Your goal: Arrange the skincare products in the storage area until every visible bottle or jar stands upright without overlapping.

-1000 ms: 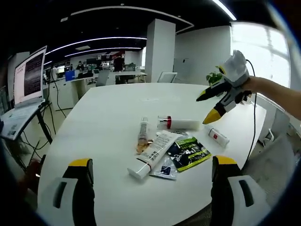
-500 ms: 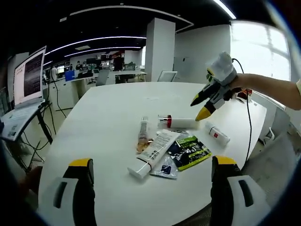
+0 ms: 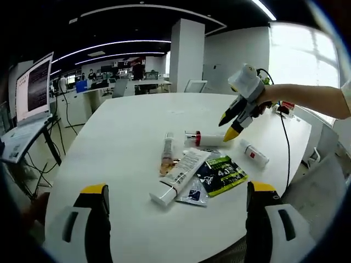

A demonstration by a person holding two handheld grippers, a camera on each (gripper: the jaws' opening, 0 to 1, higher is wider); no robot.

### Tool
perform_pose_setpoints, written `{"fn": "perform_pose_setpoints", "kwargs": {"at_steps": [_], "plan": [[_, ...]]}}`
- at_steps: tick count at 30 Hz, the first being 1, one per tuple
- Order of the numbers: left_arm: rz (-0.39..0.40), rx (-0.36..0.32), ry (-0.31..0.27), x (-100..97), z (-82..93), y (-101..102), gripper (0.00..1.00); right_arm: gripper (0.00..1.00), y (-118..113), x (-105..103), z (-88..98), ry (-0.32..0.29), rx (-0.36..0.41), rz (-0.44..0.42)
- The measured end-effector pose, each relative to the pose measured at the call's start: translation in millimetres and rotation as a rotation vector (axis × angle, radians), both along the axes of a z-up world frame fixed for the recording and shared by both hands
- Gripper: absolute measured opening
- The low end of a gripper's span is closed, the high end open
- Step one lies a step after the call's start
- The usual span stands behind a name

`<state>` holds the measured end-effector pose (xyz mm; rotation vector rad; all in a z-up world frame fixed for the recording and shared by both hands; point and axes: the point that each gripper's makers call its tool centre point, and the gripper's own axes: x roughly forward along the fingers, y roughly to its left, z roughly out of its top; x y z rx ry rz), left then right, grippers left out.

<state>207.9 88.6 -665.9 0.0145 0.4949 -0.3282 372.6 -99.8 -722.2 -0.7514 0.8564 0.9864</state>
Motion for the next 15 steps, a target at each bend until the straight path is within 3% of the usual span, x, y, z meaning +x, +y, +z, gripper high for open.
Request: {"fn": "perform_pose_setpoints", "kwargs": {"at_steps": [6, 15], "plan": [[0.004, 0.002, 0.007, 0.1, -1.7, 1.1, 0.98, 0.43, -1.4, 4.8, -15.2, 0.022, -0.068, 0.034], [0.0, 0.008, 0.017, -0.9, -3.5, 0.1, 0.97, 0.41, -0.8, 11.0, -28.0, 0.057, -0.112, 0.037]]}}
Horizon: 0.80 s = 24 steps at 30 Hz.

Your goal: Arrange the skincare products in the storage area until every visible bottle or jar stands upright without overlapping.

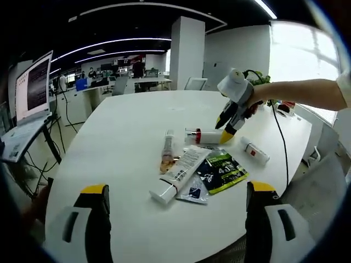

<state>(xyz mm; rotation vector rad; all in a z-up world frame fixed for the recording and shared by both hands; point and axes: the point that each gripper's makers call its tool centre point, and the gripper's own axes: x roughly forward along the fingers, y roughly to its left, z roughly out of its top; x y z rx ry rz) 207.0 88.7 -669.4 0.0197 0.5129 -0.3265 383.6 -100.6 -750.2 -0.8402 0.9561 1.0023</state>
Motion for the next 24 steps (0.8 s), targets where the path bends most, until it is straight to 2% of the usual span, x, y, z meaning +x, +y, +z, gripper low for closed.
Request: {"fn": "perform_pose_setpoints", "kwargs": {"at_steps": [3, 14, 24], "plan": [[0.002, -0.003, -0.001, 0.1, 0.5, 0.3, 0.97, 0.41, -2.2, 1.5, -6.5, 0.014, -0.029, 0.006], [0.003, 0.004, 0.01, -0.8, -1.6, 0.8, 0.97, 0.37, -1.9, 12.3, -13.8, 0.056, -0.047, 0.001], [0.006, 0.007, 0.018, -1.2, -3.2, 1.6, 0.97, 0.33, -0.1, 12.5, -17.9, 0.104, -0.066, 0.005]]}}
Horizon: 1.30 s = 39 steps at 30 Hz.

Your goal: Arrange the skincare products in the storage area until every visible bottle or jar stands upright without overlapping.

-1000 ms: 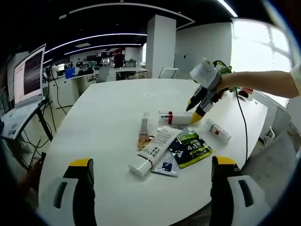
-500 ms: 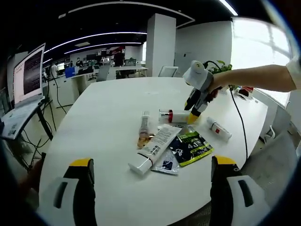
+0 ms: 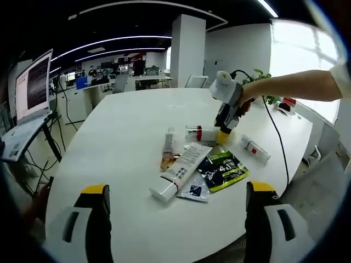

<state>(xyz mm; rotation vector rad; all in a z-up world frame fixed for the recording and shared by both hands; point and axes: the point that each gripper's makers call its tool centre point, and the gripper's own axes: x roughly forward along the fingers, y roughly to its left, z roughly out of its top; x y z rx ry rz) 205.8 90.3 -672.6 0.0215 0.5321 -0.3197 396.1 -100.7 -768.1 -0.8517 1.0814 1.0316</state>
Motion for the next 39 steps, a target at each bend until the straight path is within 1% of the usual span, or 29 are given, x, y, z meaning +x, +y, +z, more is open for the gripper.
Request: {"fn": "perform_pose_setpoints", "kwargs": {"at_steps": [2, 5, 6, 10, 13, 14, 15, 16, 19, 23, 27, 30, 31, 32, 35, 39], "plan": [[0.001, 0.001, 0.003, -0.1, -0.5, 0.1, 0.97, 0.32, 0.4, 1.6, -1.3, 0.014, -0.009, 0.005], [0.0, 0.003, 0.005, -0.2, -1.0, -0.1, 0.96, 0.3, 1.0, -3.7, -2.5, 0.049, -0.017, 0.01], [-0.001, 0.004, 0.007, -0.3, -1.5, -0.4, 0.96, 0.3, 1.3, -1.4, -2.7, 0.049, -0.024, 0.006], [-0.003, 0.007, 0.011, -0.5, -2.4, -0.9, 0.96, 0.29, 0.4, -6.0, -3.3, 0.064, -0.037, 0.0], [-0.001, 0.01, 0.015, -0.5, -3.8, -0.2, 0.96, 0.3, -0.3, -2.0, -4.0, 0.074, -0.057, -0.012], [-0.001, 0.01, 0.016, -0.3, -4.1, -0.1, 0.96, 0.3, 0.6, -1.3, -4.3, 0.077, -0.063, -0.01], [-0.001, 0.011, 0.016, -0.2, -4.3, 0.0, 0.96, 0.3, 1.0, -2.0, -4.3, 0.077, -0.079, 0.016], [-0.001, 0.012, 0.018, -0.4, -4.6, 0.0, 0.96, 0.3, 1.1, -2.2, -4.4, 0.079, -0.088, 0.023], [-0.006, 0.017, 0.023, -0.9, -5.9, -0.6, 0.96, 0.29, 1.5, -2.8, -4.4, 0.088, -0.111, 0.016], [-0.009, 0.019, 0.03, -1.0, -6.8, -1.4, 0.96, 0.3, 1.9, -0.9, -5.6, 0.092, -0.121, 0.025], [-0.02, 0.027, 0.031, -1.5, -7.3, -2.3, 0.96, 0.3, 1.7, 0.3, -5.7, 0.087, -0.11, 0.032], [-0.031, 0.032, 0.032, -1.3, -7.2, -3.5, 0.96, 0.3, 1.7, -0.6, -5.2, 0.079, -0.103, 0.028], [-0.033, 0.033, 0.031, -1.0, -6.6, -4.0, 0.96, 0.29, 1.8, 1.0, -5.4, 0.077, -0.097, 0.002], [-0.036, 0.035, 0.03, -0.7, -6.3, -4.7, 0.96, 0.29, 1.4, 1.4, -5.4, 0.079, -0.098, -0.006], [-0.054, 0.057, 0.029, 1.0, -4.8, -5.4, 0.96, 0.28, 1.3, -2.0, -4.6, 0.074, -0.096, 0.014], [-0.058, 0.067, 0.024, 1.9, -1.5, -2.5, 0.96, 0.27, 0.3, -2.8, -4.0, 0.066, -0.096, 0.003]]}}
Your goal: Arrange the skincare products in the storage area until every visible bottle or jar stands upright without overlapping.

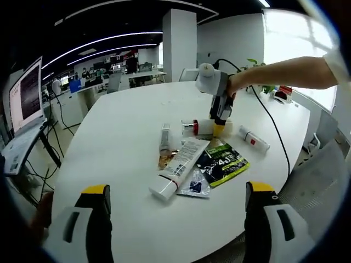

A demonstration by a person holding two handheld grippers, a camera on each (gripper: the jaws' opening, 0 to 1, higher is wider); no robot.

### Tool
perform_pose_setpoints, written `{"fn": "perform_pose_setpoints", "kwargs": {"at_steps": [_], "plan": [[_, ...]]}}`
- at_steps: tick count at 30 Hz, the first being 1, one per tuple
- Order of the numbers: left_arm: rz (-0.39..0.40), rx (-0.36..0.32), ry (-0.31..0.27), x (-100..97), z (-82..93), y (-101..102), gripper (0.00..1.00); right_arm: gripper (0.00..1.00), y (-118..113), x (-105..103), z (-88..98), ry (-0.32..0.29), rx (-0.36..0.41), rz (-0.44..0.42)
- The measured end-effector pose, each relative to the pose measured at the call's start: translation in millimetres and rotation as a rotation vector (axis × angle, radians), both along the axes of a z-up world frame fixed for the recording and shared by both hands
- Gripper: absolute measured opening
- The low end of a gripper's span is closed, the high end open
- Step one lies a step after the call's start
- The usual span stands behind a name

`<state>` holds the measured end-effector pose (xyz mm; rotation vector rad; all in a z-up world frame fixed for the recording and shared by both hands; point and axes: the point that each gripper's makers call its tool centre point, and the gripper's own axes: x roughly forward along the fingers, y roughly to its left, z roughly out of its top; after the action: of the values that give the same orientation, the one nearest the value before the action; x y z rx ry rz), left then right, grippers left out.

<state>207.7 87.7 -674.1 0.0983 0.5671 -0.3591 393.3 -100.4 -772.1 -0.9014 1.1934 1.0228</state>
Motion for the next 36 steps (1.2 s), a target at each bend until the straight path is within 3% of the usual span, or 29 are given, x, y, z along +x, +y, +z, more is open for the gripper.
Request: {"fn": "perform_pose_setpoints", "kwargs": {"at_steps": [6, 9, 15, 17, 26, 36], "plan": [[-0.019, -0.027, 0.0, -0.2, 8.9, -3.0, 0.95, 0.26, 0.4, 2.7, 1.9, -0.029, 0.033, -0.029], [-0.042, -0.018, -0.008, 1.5, 13.5, -6.3, 0.95, 0.25, -0.9, -3.1, 2.2, -0.006, 0.054, -0.056], [-0.077, -0.004, -0.013, 7.4, 16.9, -9.6, 0.95, 0.25, -1.9, -6.9, 11.6, -0.023, 0.12, -0.108], [-0.094, 0.001, -0.012, 8.5, 17.8, -12.5, 0.94, 0.25, -2.3, -8.6, 14.9, 0.027, 0.156, -0.169], [-0.16, 0.0, -0.021, 18.1, 23.8, -22.3, 0.92, 0.25, -7.2, -33.3, 17.9, 0.127, 0.268, -0.357], [-0.225, -0.018, -0.029, 34.1, 27.0, -29.1, 0.87, 0.25, -12.7, -49.2, 15.6, 0.315, 0.477, -0.616]]}}
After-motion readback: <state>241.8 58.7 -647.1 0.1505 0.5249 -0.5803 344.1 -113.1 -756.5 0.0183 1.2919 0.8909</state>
